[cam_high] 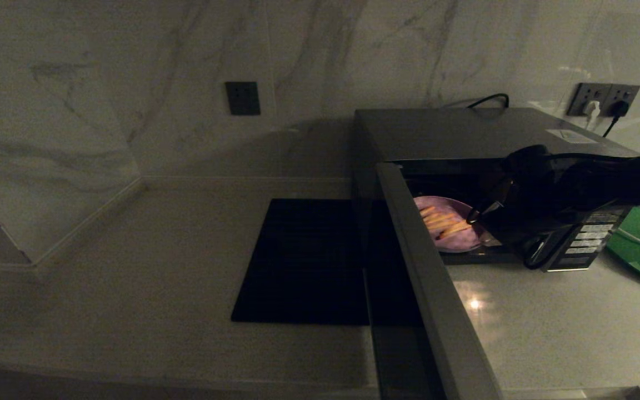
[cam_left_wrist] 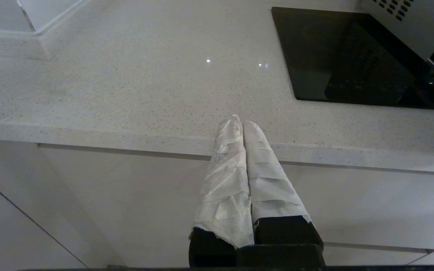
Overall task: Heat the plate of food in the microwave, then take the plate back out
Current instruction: Put the plate in the microwave oven
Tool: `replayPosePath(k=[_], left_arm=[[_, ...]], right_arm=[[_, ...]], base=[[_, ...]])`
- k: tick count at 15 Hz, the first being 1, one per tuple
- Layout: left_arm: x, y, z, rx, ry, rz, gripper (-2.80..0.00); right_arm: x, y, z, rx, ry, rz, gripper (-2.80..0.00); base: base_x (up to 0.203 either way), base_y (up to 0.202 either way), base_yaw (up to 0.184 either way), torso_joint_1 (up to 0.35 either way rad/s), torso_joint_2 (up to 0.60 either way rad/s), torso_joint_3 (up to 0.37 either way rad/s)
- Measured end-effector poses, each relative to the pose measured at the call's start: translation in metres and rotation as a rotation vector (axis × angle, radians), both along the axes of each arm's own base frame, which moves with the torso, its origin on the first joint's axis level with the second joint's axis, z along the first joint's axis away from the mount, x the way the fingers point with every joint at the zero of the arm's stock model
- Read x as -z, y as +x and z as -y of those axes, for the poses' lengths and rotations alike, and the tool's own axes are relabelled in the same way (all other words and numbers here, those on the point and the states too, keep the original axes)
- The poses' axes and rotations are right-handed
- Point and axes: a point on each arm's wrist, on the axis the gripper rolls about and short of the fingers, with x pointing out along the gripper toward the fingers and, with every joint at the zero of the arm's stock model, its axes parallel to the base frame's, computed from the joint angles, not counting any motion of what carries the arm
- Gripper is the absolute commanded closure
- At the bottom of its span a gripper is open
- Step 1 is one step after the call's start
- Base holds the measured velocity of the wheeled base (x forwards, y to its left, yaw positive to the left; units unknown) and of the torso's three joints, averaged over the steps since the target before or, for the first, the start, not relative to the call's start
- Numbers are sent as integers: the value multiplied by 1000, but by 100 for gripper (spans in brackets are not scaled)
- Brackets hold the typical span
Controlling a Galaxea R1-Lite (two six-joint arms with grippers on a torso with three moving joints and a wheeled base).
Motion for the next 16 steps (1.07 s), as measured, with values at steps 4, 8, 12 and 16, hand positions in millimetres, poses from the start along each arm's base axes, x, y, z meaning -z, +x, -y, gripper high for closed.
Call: replayPosePath(k=[4,8,12,16], left_arm=[[0,0,0,0,0,0,0],[0,0,0,0,0,0,0],[0,0,0,0,0,0,0],[0,0,0,0,0,0,0]], right_arm=[[3,3,-5,-11,0,5,0],[7,8,-6,-12,0,24,0],[8,11,-5,-7,-3,30,0],[6,12,-2,2,-6,36,0]], base=[[0,0,0,0,0,0],[0,0,0,0,0,0],[0,0,0,0,0,0],[0,0,0,0,0,0]])
